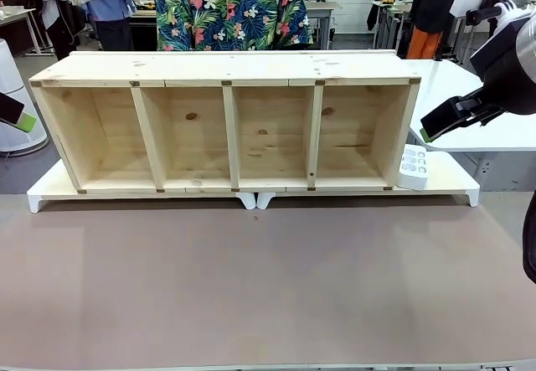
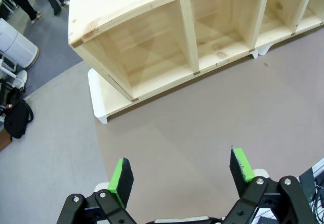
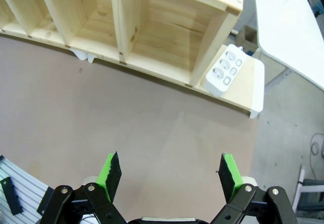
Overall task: Perform cable management.
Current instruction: When the cord part of the Power Cable appears at the lower middle area of the table and stops, grasp the cord part of the Power Cable.
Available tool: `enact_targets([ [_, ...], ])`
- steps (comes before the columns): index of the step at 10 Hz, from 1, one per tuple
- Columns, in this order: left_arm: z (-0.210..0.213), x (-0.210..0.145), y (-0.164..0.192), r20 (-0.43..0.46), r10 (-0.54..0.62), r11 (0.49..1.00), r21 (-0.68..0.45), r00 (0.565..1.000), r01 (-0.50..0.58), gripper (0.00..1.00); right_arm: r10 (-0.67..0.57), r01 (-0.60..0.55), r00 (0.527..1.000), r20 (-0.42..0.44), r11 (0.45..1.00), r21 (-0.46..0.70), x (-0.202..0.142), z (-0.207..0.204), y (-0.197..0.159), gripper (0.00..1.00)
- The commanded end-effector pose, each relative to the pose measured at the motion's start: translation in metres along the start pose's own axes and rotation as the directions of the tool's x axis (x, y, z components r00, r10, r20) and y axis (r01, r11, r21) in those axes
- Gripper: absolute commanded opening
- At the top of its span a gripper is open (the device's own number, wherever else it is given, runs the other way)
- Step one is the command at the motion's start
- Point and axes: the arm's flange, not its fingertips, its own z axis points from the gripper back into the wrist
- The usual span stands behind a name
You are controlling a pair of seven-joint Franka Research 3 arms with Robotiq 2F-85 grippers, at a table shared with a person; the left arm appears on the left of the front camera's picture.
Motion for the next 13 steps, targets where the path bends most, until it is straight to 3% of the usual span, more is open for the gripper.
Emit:
enact_targets([
  [1,-0.0002,0.0011,0.0008,0.007,0.004,1.0,0.0,1.0,-0.004,1.0,-0.002,0.002,1.0,0.0,1.0,0.0,0.0001,0.0,-0.0002,1.0],
  [13,-0.0002,0.0011,0.0008,0.007,0.004,1.0,0.0,1.0,-0.004,1.0,-0.002,0.002,1.0,0.0,1.0,0.0,0.0001,0.0,-0.0002,1.0],
])
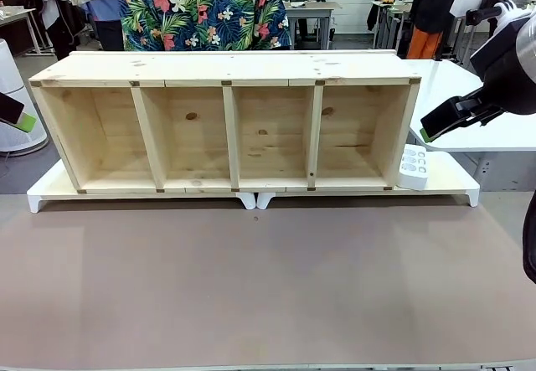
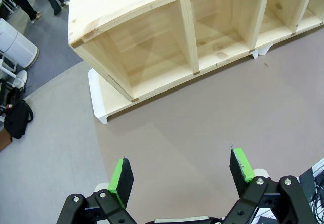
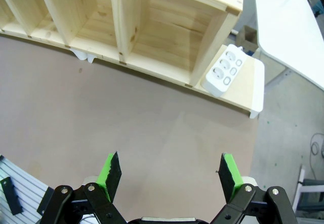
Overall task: Perform cable management.
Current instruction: When the cord part of the Power Cable appears at the lower middle area of the table and stops, grasp the cord part of the Power Cable.
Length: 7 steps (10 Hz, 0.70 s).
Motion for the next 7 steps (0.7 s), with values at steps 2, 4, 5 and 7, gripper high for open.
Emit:
enact_targets([
  [2,-0.0002,0.0011,0.0008,0.007,0.004,1.0,0.0,1.0,-0.004,1.0,-0.002,0.002,1.0,0.0,1.0,0.0,0.0001,0.0,-0.0002,1.0],
  [4,-0.0002,0.0011,0.0008,0.007,0.004,1.0,0.0,1.0,-0.004,1.0,-0.002,0.002,1.0,0.0,1.0,0.0,0.0001,0.0,-0.0002,1.0],
  [5,-0.0002,0.0011,0.0008,0.007,0.004,1.0,0.0,1.0,-0.004,1.0,-0.002,0.002,1.0,0.0,1.0,0.0,0.0001,0.0,-0.0002,1.0],
  [7,-0.0002,0.0011,0.0008,0.007,0.004,1.0,0.0,1.0,-0.004,1.0,-0.002,0.002,1.0,0.0,1.0,0.0,0.0001,0.0,-0.0002,1.0],
])
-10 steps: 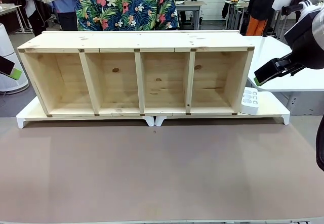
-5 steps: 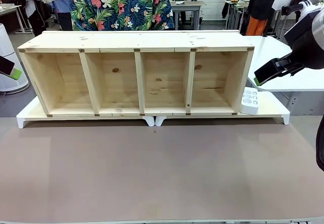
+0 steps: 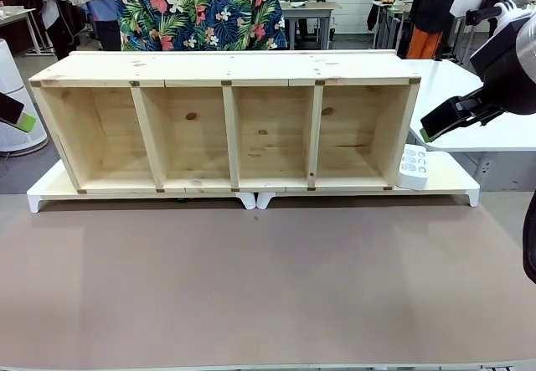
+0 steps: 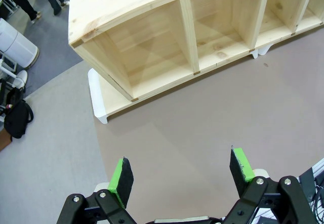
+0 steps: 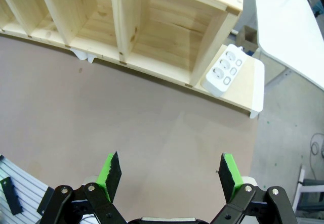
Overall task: Perform cable management.
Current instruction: When the cord part of the Power Cable appears at the lower middle area of the table and stops, grasp the cord part of the Power Cable.
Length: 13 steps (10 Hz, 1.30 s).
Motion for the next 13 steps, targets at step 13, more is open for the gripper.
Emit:
enact_targets([
  [13,-0.0002,0.0011,0.0008,0.007,0.004,1.0,0.0,1.0,-0.004,1.0,-0.002,0.002,1.0,0.0,1.0,0.0,0.0001,0.0,-0.0002,1.0],
])
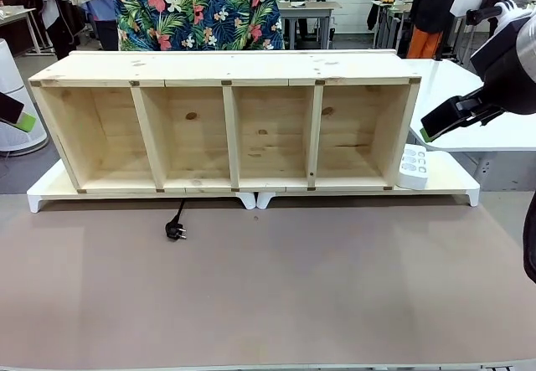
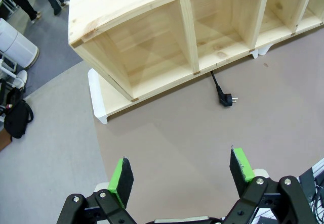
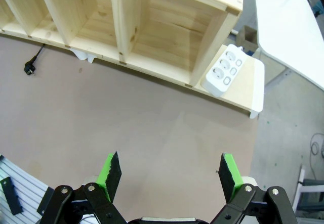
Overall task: Perform cable management.
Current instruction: When the cord part of the Power Cable appears at the lower middle area of the table and stops, grasp the cord part of the Power Cable.
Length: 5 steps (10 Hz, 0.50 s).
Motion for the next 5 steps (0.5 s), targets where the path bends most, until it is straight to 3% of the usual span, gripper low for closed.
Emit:
enact_targets([
  [1,-0.0002,0.0011,0.0008,0.007,0.004,1.0,0.0,1.0,-0.004,1.0,-0.002,0.002,1.0,0.0,1.0,0.0,0.0001,0.0,-0.0002,1.0],
  [5,-0.0002,0.0011,0.0008,0.007,0.004,1.0,0.0,1.0,-0.004,1.0,-0.002,0.002,1.0,0.0,1.0,0.0,0.0001,0.0,-0.0002,1.0],
])
